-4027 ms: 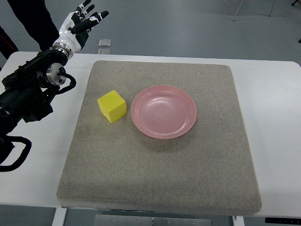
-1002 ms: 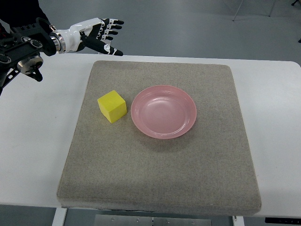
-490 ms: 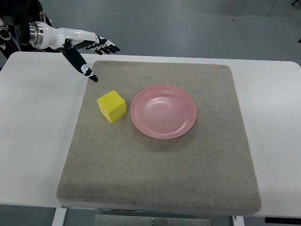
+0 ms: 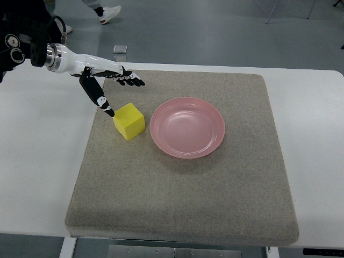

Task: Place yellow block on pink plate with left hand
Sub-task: 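Close the left hand fingers around the yellow cube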

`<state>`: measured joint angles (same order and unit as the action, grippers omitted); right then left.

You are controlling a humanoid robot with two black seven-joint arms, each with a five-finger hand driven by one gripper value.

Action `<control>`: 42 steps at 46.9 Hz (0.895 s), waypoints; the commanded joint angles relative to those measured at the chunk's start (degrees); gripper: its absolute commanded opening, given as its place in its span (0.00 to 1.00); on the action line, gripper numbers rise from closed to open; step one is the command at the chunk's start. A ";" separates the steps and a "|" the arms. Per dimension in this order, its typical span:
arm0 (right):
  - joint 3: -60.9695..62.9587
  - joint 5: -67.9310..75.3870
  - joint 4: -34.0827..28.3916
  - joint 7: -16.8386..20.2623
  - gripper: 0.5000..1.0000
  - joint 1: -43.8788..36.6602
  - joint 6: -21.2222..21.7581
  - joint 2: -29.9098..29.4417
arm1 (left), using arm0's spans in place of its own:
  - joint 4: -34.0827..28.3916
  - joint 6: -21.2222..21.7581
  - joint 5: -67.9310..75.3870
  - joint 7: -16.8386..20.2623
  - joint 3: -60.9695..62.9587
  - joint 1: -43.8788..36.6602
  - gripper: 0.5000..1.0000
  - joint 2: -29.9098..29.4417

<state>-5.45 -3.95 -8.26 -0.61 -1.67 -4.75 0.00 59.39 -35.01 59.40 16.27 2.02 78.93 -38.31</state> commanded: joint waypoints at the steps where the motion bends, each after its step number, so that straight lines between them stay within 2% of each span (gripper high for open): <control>1: 0.00 -0.01 0.00 -0.01 0.85 0.00 0.00 0.00 | -0.07 0.01 1.59 -0.01 -0.09 -1.23 0.97 0.61; 20: 0.00 -0.01 0.00 -0.01 0.85 0.00 0.00 0.00 | -0.68 0.56 2.82 -0.01 -0.18 -2.81 0.97 2.19; 28: 0.00 -0.01 0.00 -0.01 0.85 0.00 0.00 0.00 | -1.47 4.16 3.00 0.34 -0.18 -4.13 0.97 2.80; 42: 0.00 -0.01 0.00 -0.09 0.85 0.00 0.00 0.00 | -1.65 4.43 6.86 1.05 -0.18 -4.49 0.95 2.80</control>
<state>-5.45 -3.95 -8.26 -0.63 -1.67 -4.75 0.00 57.75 -30.69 64.15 17.15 2.00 74.63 -35.51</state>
